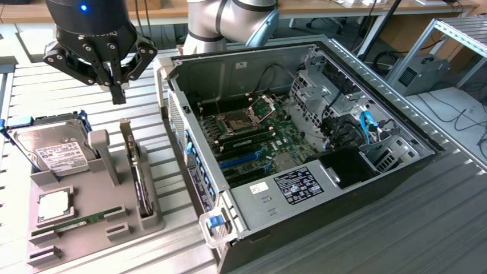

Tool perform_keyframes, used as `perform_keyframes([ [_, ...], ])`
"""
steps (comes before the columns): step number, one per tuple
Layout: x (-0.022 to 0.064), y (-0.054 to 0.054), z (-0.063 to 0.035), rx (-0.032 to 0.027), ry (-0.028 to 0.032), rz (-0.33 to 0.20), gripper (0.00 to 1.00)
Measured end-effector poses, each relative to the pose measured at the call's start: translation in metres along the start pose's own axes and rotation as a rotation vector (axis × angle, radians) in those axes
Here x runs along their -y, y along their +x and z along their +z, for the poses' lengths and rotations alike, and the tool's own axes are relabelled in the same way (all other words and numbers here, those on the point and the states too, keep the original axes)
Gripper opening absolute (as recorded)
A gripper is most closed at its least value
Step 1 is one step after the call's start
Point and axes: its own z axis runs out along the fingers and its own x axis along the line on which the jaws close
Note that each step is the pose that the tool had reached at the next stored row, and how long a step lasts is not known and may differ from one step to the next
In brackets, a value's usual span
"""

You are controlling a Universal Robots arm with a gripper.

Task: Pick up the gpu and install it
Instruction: 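Reach for the gpu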

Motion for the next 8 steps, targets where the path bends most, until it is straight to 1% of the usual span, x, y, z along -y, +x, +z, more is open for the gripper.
perform_keyframes([
  [8, 0.0031, -0.0002, -0.0001, 0.0000, 0.0000, 0.000, 0.11],
])
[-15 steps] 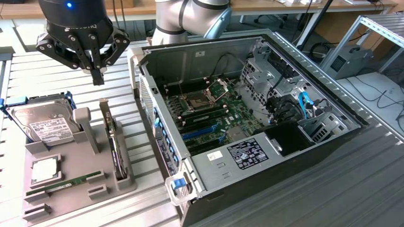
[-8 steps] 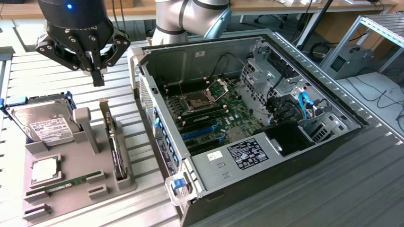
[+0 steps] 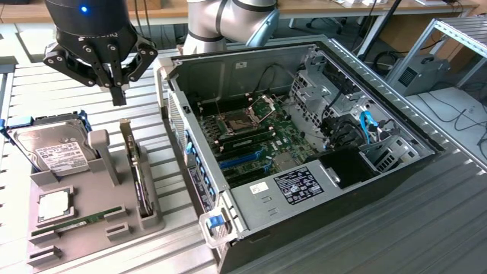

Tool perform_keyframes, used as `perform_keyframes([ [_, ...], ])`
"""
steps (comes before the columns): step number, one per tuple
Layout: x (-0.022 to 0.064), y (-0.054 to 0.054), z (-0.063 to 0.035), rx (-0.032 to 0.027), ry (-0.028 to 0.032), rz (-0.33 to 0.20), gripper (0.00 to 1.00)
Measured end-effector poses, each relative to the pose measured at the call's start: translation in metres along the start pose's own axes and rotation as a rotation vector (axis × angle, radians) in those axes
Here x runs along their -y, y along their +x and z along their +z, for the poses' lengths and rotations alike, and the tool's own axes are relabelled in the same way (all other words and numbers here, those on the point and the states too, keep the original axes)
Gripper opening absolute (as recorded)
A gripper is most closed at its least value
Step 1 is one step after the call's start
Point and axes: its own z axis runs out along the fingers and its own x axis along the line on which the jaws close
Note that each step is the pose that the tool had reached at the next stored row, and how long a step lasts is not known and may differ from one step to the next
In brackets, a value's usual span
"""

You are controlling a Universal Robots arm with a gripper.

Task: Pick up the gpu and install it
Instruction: 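Reach for the gpu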

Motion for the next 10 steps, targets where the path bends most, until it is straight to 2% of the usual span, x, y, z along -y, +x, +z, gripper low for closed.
perform_keyframes([
  [10, 0.0034, -0.0003, -0.0001, 0.0001, -0.0001, 0.000, 0.11],
])
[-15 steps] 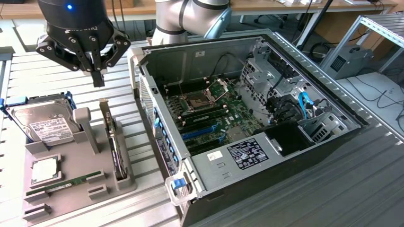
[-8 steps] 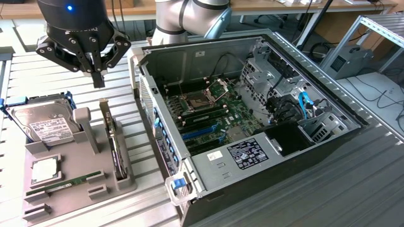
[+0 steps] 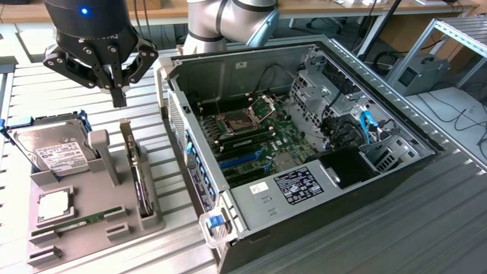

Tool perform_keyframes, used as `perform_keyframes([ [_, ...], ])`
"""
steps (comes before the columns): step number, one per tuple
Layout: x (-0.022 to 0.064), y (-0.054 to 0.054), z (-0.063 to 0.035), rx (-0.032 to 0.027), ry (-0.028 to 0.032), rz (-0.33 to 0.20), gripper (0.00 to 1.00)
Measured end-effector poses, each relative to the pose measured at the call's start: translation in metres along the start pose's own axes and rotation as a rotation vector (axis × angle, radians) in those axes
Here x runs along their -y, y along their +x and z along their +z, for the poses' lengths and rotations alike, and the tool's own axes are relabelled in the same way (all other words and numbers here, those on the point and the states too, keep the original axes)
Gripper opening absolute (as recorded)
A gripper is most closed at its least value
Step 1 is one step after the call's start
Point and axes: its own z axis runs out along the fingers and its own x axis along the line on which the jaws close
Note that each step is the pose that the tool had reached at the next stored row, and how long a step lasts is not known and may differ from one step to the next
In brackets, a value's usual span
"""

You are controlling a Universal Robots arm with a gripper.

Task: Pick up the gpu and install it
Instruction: 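Reach for the gpu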

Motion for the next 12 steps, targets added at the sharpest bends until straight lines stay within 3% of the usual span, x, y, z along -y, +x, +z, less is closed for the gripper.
perform_keyframes([
  [12, 0.0025, -0.0002, -0.0001, -0.0001, 0.0001, 0.000, 0.11],
])
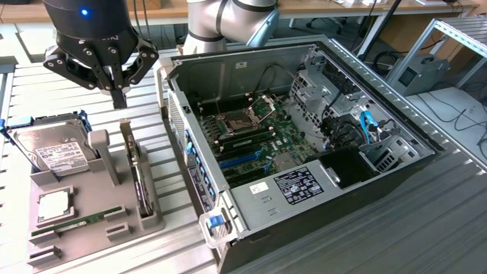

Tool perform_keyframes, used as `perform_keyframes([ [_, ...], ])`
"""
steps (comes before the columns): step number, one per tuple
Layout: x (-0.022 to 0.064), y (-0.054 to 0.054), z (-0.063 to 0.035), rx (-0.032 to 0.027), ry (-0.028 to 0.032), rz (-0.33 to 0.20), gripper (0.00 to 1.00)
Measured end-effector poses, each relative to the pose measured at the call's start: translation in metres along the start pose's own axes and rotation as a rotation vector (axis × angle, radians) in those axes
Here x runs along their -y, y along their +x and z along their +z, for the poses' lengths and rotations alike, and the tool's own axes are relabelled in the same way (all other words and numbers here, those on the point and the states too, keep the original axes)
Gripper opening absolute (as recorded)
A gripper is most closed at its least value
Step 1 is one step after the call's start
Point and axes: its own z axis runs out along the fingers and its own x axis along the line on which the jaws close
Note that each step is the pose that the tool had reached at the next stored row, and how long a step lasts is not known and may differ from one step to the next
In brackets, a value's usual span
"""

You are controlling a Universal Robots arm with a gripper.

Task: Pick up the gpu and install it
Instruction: 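Reach for the gpu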

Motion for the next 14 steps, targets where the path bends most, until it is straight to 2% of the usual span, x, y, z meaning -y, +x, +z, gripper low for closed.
perform_keyframes([
  [14, 0.0031, -0.0002, -0.0001, 0.0000, 0.0000, 0.000, 0.11],
])
